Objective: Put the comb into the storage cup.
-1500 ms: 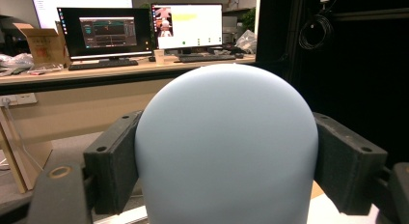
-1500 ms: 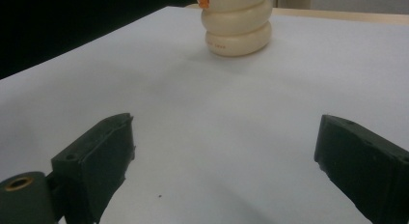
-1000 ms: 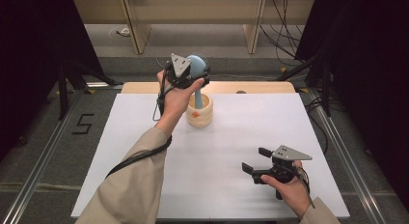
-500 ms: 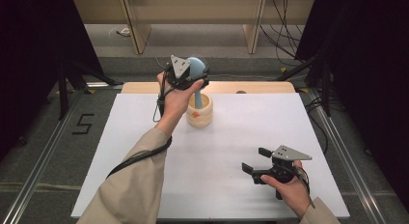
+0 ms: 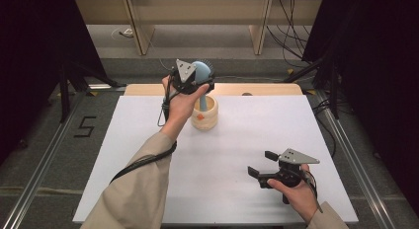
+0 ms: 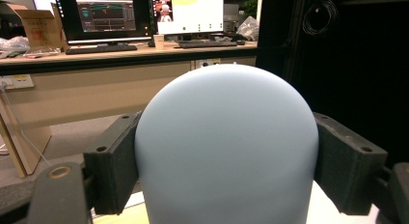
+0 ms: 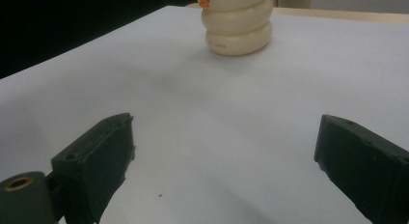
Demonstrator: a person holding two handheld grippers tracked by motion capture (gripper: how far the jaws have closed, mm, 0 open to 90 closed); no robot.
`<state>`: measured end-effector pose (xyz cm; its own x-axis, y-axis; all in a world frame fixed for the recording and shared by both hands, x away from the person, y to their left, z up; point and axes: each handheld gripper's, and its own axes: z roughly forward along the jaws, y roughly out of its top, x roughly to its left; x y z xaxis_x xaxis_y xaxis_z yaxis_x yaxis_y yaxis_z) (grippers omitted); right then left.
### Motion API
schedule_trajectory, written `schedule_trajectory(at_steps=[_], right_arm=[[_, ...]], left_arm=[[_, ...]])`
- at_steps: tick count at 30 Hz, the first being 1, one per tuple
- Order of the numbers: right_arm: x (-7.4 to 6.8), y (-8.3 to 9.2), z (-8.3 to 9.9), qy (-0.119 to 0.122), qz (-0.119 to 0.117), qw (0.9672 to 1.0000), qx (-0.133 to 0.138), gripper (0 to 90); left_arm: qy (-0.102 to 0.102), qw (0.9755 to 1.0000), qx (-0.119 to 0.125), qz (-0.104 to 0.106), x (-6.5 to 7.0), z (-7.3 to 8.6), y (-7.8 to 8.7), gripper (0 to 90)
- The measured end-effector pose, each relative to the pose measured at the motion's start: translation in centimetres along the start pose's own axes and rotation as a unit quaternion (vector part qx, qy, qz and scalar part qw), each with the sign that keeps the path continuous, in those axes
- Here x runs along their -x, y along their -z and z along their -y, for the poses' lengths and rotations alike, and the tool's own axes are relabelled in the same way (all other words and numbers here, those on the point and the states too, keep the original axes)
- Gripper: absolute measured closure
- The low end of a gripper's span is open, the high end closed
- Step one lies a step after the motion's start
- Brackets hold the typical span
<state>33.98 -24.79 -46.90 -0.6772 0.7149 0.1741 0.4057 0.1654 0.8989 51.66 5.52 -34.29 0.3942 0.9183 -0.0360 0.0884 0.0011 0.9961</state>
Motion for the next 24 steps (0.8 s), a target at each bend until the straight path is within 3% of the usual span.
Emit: schedule_trajectory(at_steps=[24], right_arm=[[0.0,-0.1,0.0,-0.001,-0.001,1.0,0.0,7.7]], left_arm=[[0.004,0.9999,-0.015,0.002,0.1,1.2,-0.3,19.5]])
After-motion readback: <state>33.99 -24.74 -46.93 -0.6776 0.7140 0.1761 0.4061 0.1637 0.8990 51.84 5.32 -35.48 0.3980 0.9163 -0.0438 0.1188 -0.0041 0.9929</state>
